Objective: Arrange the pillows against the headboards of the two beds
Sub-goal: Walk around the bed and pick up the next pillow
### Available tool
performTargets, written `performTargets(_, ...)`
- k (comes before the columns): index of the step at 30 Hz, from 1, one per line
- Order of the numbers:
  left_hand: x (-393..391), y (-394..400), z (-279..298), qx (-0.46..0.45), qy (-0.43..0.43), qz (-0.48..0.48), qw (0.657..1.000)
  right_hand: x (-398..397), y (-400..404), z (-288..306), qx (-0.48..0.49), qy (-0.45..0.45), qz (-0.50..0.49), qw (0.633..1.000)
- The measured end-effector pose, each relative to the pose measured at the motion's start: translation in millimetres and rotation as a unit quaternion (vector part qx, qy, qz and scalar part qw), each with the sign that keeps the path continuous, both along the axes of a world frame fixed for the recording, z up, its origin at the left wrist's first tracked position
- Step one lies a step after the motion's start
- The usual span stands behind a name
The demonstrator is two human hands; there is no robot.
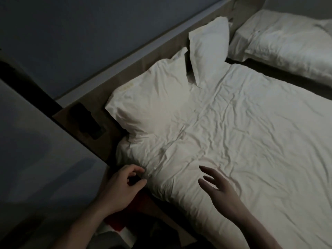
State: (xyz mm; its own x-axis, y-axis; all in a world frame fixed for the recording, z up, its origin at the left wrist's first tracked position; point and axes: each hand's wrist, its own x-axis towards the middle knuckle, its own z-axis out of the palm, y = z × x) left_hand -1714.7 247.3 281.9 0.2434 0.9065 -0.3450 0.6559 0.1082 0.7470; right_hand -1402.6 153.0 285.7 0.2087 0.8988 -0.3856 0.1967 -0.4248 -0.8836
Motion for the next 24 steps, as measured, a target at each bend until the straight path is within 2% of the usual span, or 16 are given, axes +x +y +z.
performTargets(8, 102.0, -71.3, -4.6, -0.017, -0.021, -0.045, 0.999, 80.5, -123.5, 7.8, 0.000, 0.017, -0.058, 0.998)
performTargets(16, 237.9, -195.4, -4.9, -0.034, -0.066, -0.049, 0.996, 191.9, -248.9, 9.6, -0.019, 0.024, -0.071, 0.997)
performTargets(24, 309.8, -260.7, 6.9, -0.041, -0.075, -0.121, 0.989, 252.2, -336.7, 20.7, -0.030, 0.024, -0.134, 0.990)
